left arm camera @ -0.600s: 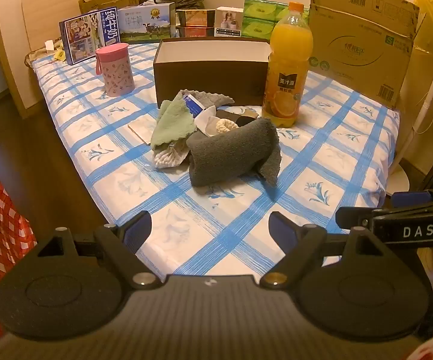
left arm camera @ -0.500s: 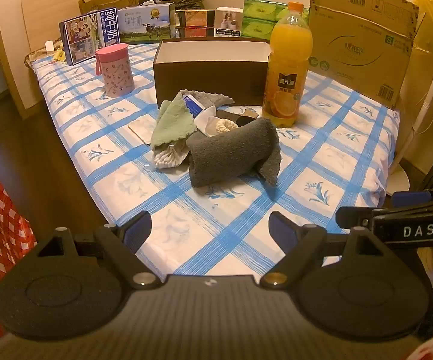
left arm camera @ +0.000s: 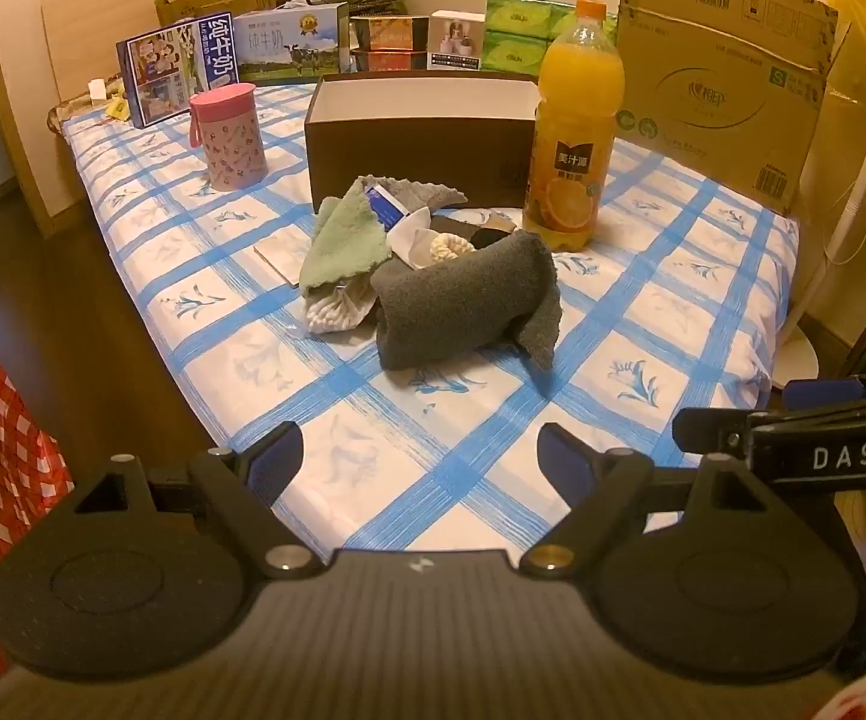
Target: Organize soft objects
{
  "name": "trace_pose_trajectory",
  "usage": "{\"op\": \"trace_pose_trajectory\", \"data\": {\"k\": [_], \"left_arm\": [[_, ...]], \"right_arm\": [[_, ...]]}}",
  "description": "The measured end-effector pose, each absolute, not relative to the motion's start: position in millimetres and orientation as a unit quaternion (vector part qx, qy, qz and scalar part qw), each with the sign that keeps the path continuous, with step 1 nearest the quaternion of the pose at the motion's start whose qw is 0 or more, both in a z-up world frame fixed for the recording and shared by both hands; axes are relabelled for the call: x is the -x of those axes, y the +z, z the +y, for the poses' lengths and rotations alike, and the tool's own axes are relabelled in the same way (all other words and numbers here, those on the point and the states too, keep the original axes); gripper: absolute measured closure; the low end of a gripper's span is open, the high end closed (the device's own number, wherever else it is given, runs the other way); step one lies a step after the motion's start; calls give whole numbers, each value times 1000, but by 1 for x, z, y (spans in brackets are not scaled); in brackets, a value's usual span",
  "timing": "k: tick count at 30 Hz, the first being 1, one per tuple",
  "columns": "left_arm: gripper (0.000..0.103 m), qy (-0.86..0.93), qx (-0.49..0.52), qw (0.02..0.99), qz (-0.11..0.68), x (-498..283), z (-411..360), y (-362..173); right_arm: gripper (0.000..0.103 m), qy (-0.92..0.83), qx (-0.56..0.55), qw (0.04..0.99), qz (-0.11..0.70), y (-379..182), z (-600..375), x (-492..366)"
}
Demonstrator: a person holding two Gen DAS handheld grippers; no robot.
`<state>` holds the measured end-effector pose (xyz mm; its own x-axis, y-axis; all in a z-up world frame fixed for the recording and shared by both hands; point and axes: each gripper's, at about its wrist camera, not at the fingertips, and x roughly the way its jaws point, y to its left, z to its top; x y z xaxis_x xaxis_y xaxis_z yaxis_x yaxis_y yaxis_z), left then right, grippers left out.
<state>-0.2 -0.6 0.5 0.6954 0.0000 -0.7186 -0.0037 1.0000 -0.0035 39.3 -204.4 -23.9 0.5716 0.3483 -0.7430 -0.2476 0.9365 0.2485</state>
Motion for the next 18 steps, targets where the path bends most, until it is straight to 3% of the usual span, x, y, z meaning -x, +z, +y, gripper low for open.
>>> {"op": "trace_pose_trajectory", "data": {"k": [18], "left_arm": [[19,2,3,920,392,1,-1,-4]], "right_arm": [[0,170,-60,884,431,-24,-203,-39]]}}
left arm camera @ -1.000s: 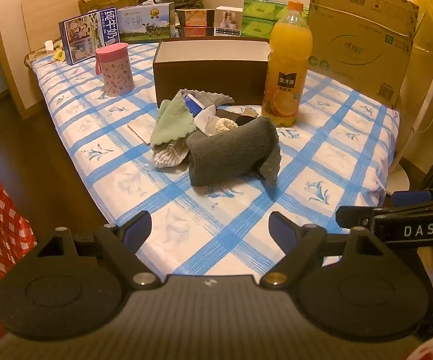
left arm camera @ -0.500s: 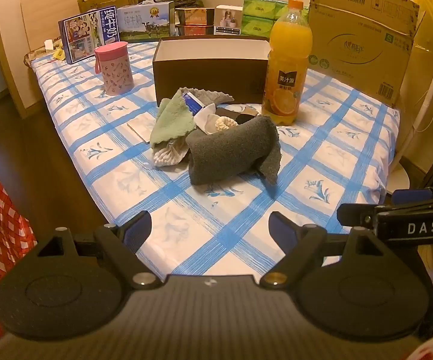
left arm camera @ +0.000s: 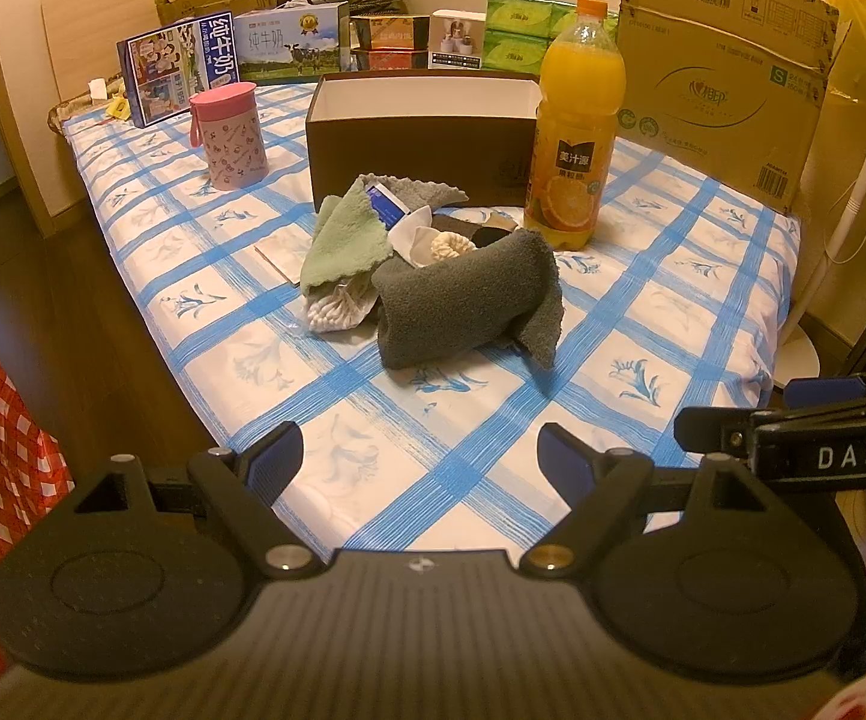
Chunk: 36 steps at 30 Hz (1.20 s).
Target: Organize soft objects
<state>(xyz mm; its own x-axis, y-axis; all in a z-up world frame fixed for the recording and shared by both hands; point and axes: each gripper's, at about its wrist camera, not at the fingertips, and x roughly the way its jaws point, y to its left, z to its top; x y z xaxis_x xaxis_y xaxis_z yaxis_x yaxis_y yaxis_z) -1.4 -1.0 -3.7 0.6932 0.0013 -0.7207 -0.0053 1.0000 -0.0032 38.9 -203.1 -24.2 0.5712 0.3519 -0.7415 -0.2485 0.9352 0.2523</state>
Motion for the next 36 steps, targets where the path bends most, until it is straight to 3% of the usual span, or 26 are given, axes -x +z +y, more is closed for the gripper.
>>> {"op": "trace_pose_trajectory", "data": {"k": [36], "left_arm": [[19,2,2,920,392,1,-4,-9]], "right_arm": [[0,170,-61,884,431,-25,-204,-40]]}}
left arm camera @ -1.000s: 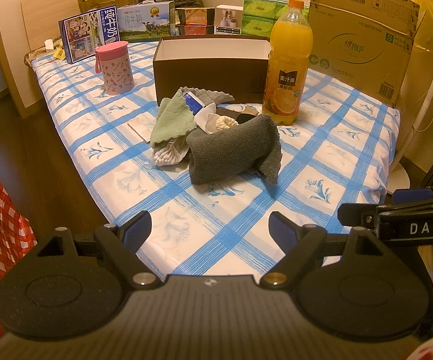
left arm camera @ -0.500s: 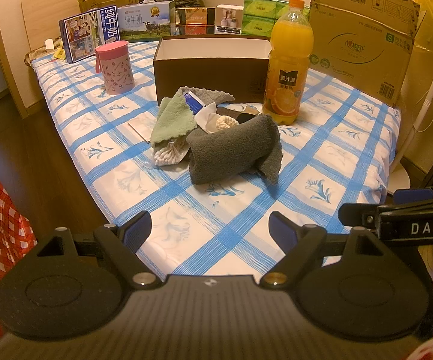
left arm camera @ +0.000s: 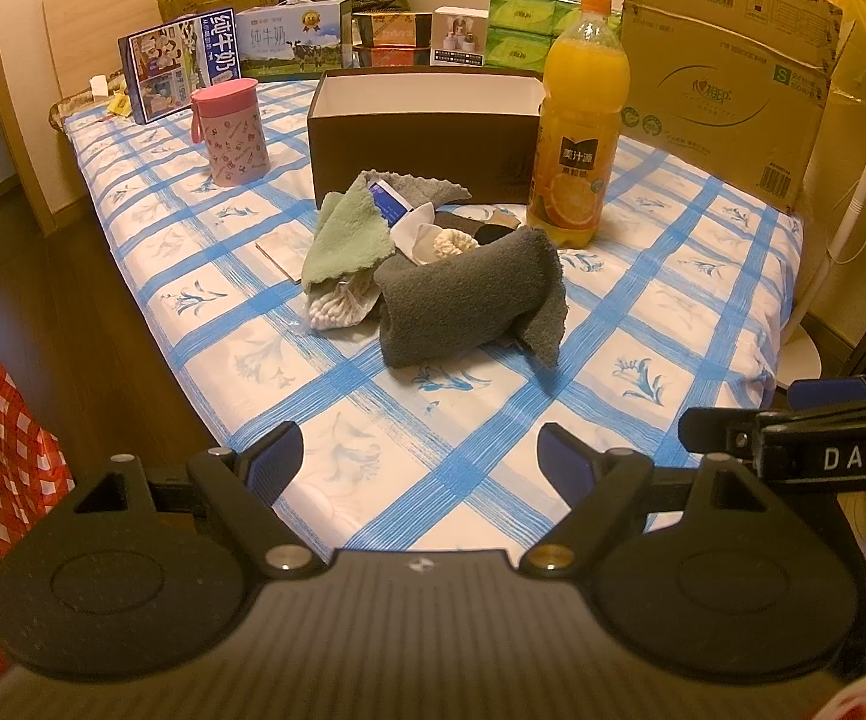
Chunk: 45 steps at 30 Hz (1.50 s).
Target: Organize soft objects
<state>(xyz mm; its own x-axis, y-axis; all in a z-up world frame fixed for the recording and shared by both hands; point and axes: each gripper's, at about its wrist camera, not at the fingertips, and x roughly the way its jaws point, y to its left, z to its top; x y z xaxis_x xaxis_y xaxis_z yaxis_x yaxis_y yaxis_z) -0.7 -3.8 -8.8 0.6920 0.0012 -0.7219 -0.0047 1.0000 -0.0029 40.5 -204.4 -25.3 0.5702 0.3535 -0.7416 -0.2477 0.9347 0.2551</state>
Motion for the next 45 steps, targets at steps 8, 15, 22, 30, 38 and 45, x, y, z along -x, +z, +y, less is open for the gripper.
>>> {"op": "trace_pose_trajectory", "data": {"k": [8,15,22,30,38,45], "left_arm": [[19,2,2,920,393,1,-4,-9],[19,2,2,919,394,0,-2,-15],[19,2,4,919,394,-8,8,-18],[19,8,4,922,386,-34,14,-17],[22,14,5,927,374,-62,23,-13],[28,16,12,929,370,-88,33,-15]], "right_arm": [[0,170,-62,884,432,-25,-202,-41],[0,170,-61,884,432,-27,-203,-45],[0,175,-62,887,423,-35,-201,-56],[0,205,-77,896,386,-29,-199,-80],[1,234,-72,903,353,-18,-185,-107],[23,265,-67,903,332,-14,-165,-139]]}}
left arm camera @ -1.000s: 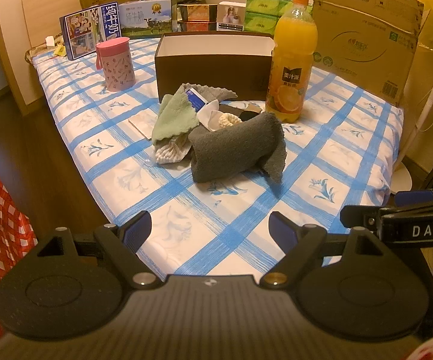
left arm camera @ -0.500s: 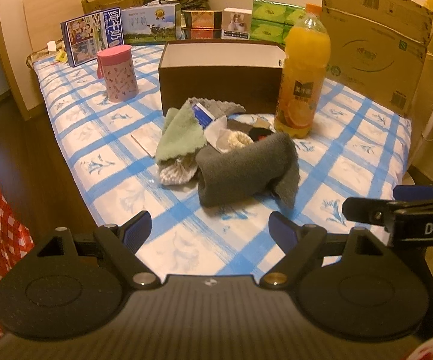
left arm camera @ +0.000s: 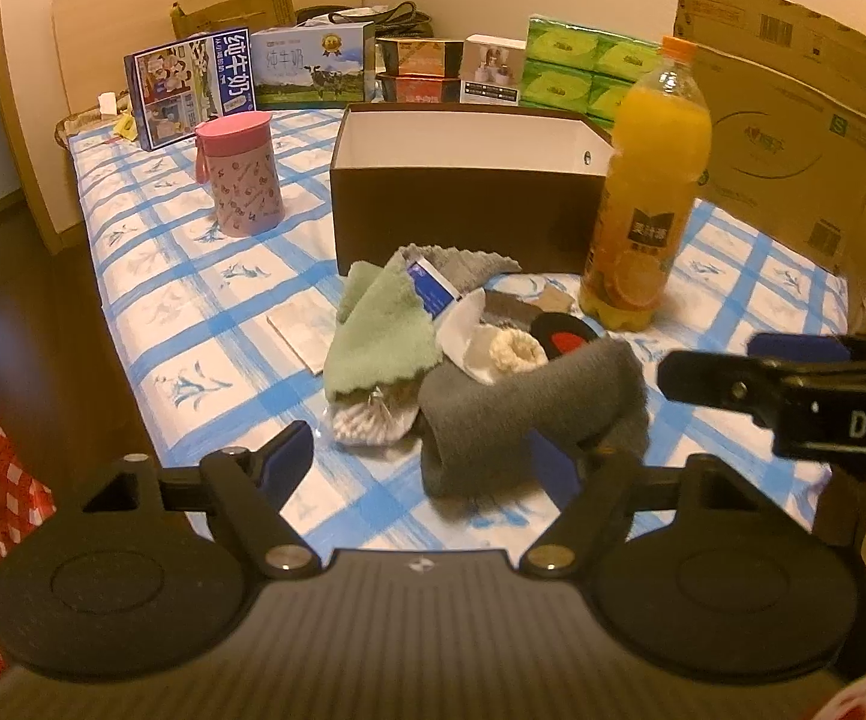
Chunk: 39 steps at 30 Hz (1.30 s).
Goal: Organize soft objects
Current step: 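Move the right tool to the pile and grasp the beige scrunchie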
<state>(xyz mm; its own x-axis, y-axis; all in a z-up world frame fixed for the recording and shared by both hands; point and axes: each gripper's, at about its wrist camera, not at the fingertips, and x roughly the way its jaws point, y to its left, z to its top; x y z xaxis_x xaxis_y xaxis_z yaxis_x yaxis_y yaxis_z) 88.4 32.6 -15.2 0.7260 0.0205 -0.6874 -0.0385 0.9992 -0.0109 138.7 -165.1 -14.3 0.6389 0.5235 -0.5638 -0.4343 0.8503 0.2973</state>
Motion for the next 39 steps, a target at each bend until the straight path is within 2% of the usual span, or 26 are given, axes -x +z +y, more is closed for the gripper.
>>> {"op": "trace_pose_trajectory", "data": {"k": [2,7,18,34,39], "left_arm": [[28,16,11,929,369,-96,35,-17],[31,17,10,930,368,-117,41,-22],[34,23,24,920,389,-152,58,-45],[35,20,17,912,409,-160,58,-68],[40,16,-5,916,400,-161,54,-67]], "right_arm": [[29,270,-61,904,327,-15,-158,-149],[53,293,-65,896,326,-22,-143,-179],[80,316,-37,870,375,-72,-118,-223],[81,346,4,863,368,-101,-100,-228],[81,354,24,863,359,-104,-98,-227]]}}
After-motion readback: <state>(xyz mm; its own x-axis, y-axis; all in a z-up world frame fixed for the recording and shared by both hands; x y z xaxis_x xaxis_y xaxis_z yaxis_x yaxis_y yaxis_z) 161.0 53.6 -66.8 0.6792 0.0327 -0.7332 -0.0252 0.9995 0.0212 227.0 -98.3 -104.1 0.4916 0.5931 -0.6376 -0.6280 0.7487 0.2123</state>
